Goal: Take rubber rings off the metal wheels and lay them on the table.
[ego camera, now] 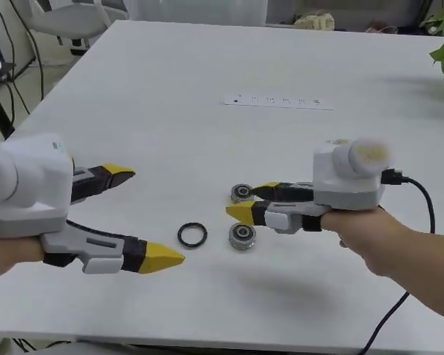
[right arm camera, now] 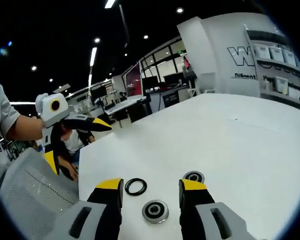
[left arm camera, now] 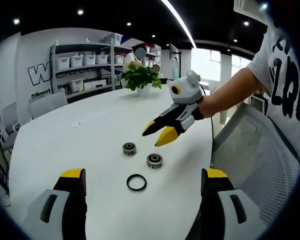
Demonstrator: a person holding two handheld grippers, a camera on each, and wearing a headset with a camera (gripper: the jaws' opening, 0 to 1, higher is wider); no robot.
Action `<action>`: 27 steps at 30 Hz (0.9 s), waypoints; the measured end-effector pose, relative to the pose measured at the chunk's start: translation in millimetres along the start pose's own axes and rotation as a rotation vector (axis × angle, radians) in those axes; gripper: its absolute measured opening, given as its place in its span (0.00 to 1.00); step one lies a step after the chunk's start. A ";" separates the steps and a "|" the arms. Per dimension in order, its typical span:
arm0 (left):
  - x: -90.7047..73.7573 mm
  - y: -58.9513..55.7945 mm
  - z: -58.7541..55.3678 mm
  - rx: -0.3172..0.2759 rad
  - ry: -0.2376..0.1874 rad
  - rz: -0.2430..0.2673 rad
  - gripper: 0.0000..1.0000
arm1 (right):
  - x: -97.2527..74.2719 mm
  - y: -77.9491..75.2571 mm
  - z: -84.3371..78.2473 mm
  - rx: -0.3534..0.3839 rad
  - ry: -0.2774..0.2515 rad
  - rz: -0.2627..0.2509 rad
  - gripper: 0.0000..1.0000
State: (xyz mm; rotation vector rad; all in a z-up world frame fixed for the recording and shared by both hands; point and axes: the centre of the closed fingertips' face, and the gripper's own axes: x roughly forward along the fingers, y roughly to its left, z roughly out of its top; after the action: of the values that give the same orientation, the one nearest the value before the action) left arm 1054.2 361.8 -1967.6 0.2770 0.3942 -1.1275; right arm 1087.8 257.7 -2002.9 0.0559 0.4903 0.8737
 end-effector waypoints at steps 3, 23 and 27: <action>-1.0 -0.9 1.2 0.000 -0.002 0.001 0.94 | -8.8 -0.5 4.2 -0.009 -0.028 -0.013 0.50; -6.6 -4.0 8.9 0.017 -0.011 0.006 0.97 | -65.0 1.0 1.5 -0.161 -0.050 -0.064 0.89; -8.0 -5.4 9.5 0.019 -0.014 0.005 0.97 | -73.3 0.3 -3.3 -0.165 -0.040 -0.071 0.95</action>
State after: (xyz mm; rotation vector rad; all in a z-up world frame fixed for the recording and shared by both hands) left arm 1047.9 362.2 -1955.6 0.2868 0.3698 -1.1280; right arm 1046.7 202.6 -1977.3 -0.0940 0.3793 0.8392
